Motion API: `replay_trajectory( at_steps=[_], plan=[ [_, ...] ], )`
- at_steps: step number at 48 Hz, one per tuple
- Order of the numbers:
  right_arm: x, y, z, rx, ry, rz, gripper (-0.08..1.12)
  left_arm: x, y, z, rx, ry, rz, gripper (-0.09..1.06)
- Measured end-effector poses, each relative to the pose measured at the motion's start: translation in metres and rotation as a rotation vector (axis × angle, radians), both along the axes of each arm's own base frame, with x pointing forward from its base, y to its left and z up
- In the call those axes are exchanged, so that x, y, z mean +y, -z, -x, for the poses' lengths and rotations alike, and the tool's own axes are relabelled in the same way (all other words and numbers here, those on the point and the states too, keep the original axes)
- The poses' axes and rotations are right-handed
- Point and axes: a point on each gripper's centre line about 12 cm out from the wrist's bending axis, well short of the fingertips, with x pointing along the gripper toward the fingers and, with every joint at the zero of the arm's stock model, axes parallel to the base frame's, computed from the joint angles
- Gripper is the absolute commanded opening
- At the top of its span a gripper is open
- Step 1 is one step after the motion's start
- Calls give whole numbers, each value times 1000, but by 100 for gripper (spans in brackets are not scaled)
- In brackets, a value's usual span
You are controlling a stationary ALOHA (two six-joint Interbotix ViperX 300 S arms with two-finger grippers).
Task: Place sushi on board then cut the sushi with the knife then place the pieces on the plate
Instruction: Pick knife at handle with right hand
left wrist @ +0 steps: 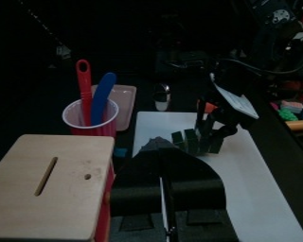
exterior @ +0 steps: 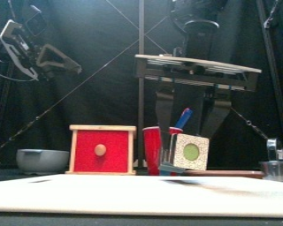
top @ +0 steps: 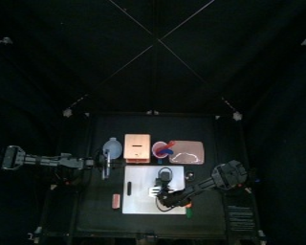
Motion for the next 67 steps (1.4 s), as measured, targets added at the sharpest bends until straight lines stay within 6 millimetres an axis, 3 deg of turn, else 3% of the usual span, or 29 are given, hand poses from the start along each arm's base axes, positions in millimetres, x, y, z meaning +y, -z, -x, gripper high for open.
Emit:
replay_trajectory(
  at_steps=[18,34,51,67],
  plan=[
    [2,10,-7,6,-1,5,94,3,4,4,9,-16,-2,-1],
    [0,12,-6,11,-17,15,95,4,5,5,8,-20,-2,-1],
    [-16,-8,16,-75,-143,86,95,6,5,6,8,-26,1,-1],
    [-33,-13,47,-198,-331,70,95,7,6,7,12,-35,6,-1]
  ],
)
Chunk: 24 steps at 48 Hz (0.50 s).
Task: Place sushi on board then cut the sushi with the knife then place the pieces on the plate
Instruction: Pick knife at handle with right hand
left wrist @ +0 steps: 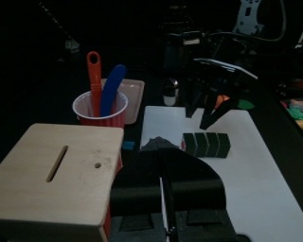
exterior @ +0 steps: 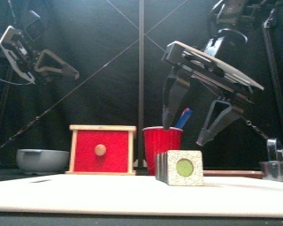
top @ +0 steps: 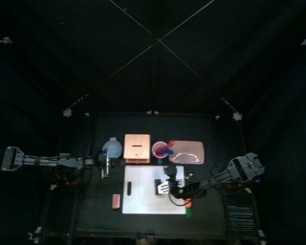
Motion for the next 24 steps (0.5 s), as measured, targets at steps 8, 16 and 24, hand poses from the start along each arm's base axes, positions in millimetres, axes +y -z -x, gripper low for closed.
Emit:
replay_trajectory(
  at_steps=[8,16,24],
  plan=[
    [-20,-6,19,-46,-77,31,95,2,0,0,1,-10,8,-1],
    [-38,-23,38,-118,-126,47,95,4,0,1,-2,-30,30,-1],
    [-60,-32,68,-142,-187,87,95,8,0,1,-5,-51,45,-1]
  ],
)
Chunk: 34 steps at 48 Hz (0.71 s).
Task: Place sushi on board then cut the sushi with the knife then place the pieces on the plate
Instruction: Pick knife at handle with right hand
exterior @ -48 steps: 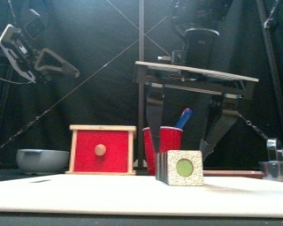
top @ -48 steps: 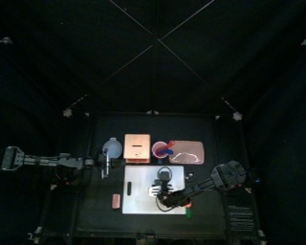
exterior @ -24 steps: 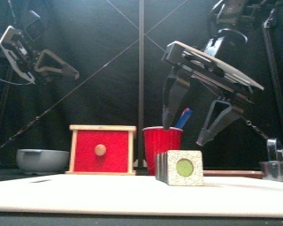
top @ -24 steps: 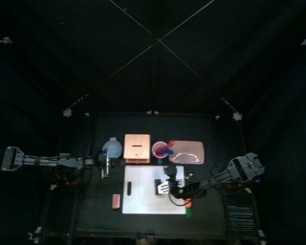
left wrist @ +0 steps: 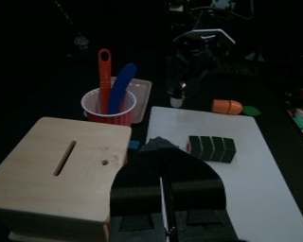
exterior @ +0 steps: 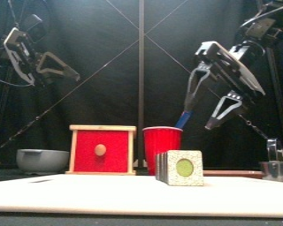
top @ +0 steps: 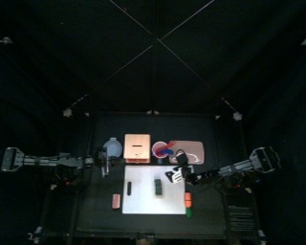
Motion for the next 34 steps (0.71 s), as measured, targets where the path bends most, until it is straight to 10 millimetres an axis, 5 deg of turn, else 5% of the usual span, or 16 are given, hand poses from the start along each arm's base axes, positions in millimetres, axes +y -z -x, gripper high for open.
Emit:
replay_trajectory(
  at_steps=[10,34],
  plan=[
    [-38,-9,32,10,-43,68,95,4,0,1,-2,-25,14,-1],
    [-105,-38,56,80,-134,248,95,10,0,2,-5,-57,32,-1]
  ],
)
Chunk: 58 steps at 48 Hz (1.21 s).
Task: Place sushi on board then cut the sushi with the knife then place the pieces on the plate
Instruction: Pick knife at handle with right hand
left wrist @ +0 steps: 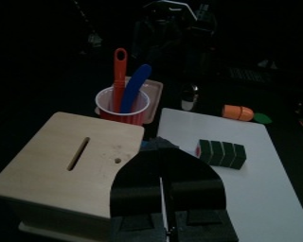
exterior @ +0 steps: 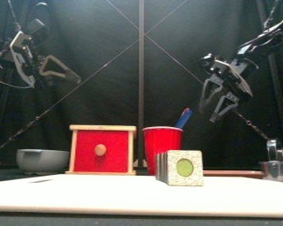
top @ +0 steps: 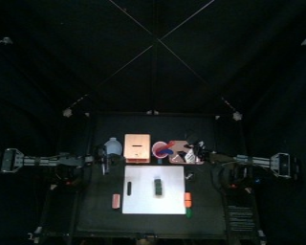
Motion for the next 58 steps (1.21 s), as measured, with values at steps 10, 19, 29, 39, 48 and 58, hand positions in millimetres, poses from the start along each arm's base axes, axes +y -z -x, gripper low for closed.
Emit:
replay_trajectory(
  at_steps=[10,19,29,39,48,58],
  plan=[
    [-21,-31,-2,43,-41,75,95,3,0,1,-4,-18,15,-1],
    [-33,-56,-2,77,-82,80,95,4,0,1,-4,-23,16,-1],
    [-45,-84,0,48,-111,41,95,5,0,1,-4,-29,20,-1],
    [-66,-99,-3,64,-150,-59,95,6,0,1,-5,-34,21,-1],
    [-85,-95,-19,93,-232,-219,95,7,-1,1,-7,-39,21,-1],
    [-108,-85,-32,99,-279,-335,95,7,-1,1,-8,-39,21,-1]
  ],
)
